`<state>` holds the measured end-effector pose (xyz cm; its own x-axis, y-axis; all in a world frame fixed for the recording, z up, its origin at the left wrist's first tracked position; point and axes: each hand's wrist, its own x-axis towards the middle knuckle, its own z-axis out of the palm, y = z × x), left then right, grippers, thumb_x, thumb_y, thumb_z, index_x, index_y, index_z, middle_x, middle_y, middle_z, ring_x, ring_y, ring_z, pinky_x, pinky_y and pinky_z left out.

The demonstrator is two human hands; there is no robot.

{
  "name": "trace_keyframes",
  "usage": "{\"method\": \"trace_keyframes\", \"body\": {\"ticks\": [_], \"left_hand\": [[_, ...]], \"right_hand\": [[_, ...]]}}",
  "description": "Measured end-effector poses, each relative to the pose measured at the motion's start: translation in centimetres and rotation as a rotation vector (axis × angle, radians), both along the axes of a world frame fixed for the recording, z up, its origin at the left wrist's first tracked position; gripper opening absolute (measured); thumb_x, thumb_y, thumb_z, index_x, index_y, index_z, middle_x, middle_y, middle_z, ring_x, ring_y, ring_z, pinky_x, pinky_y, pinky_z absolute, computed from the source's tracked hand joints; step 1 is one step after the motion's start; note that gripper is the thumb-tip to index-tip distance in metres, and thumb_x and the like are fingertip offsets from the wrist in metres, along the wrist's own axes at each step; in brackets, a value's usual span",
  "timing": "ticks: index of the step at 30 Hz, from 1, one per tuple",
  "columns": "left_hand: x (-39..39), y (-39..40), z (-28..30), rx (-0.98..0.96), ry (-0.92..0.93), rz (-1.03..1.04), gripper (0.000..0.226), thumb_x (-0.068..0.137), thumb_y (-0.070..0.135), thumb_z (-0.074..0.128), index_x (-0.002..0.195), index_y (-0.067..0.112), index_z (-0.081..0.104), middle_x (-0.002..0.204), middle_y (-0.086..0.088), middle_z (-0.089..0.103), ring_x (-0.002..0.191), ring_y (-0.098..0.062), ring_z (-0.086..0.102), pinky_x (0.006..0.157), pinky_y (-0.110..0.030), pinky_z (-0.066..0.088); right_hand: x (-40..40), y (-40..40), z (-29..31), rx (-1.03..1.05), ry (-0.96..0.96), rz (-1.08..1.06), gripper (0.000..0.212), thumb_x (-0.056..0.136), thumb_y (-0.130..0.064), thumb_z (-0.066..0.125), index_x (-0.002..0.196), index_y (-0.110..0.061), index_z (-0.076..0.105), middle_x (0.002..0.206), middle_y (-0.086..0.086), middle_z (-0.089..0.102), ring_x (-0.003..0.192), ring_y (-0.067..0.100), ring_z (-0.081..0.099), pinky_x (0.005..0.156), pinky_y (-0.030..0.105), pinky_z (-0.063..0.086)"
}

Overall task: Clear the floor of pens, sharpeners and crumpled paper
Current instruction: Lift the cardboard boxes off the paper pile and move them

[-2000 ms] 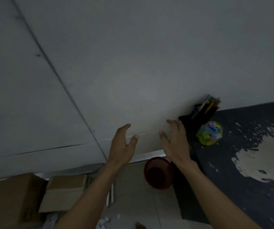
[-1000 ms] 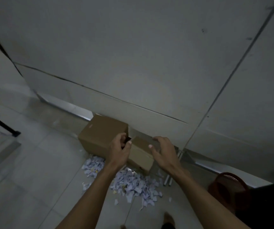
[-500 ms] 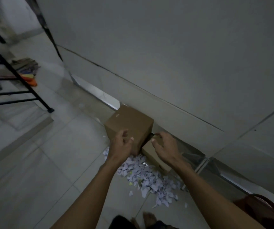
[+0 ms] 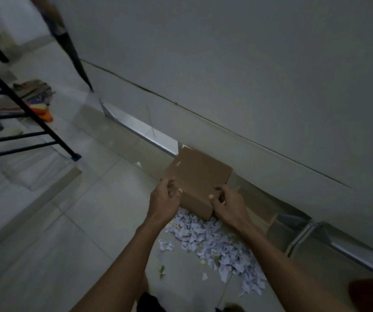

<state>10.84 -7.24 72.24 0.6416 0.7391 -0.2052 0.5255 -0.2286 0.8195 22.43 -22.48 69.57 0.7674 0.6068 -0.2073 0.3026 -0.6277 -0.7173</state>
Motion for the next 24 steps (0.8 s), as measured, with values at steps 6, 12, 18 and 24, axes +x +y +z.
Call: {"method": "trace_keyframes", "body": {"ticks": [6,12,18,24], "left_hand": [[-1.8,8.3,-0.7,-0.034,0.065,-0.176,0.04,0.092,0.021,0.059,0.131,0.012,0.053,0.123,-0.003,0.059,0.093,-0.014,0.059,0.079,-0.022,0.041],[-1.1,15.5,-1.7,-0.022,0.124,-0.319,0.039,0.091,0.022,0.06,0.128,0.01,0.055,0.124,-0.005,0.06,0.1,-0.018,0.059,0.084,-0.026,0.044],[1.8,18.9,-4.1,-0.038,0.172,-0.378,0.042,0.091,0.021,0.06,0.131,0.009,0.053,0.126,-0.007,0.059,0.105,-0.021,0.059,0.088,-0.027,0.044],[4.7,22.0,-10.7,-0.053,0.249,-0.4,0.036,0.089,0.013,0.063,0.124,0.008,0.055,0.119,-0.011,0.06,0.104,-0.027,0.058,0.08,-0.025,0.041]], "right_hand": [[-3.8,7.1,-0.5,-0.005,0.095,-0.252,0.04,0.095,-0.033,0.056,0.129,-0.011,0.055,0.124,0.011,0.059,0.11,0.024,0.056,0.087,0.029,0.043],[-6.1,12.4,-0.7,0.002,0.146,-0.452,0.041,0.096,-0.034,0.057,0.131,-0.013,0.054,0.13,0.007,0.057,0.116,0.022,0.054,0.097,0.038,0.046],[-4.3,14.5,-2.8,-0.071,0.212,-0.511,0.044,0.096,-0.036,0.055,0.133,-0.013,0.052,0.133,0.008,0.055,0.119,0.024,0.054,0.099,0.04,0.046],[-0.3,16.5,-8.6,-0.17,0.243,-0.541,0.048,0.096,-0.036,0.055,0.137,-0.012,0.049,0.134,0.01,0.055,0.113,0.022,0.056,0.091,0.031,0.045]]}}
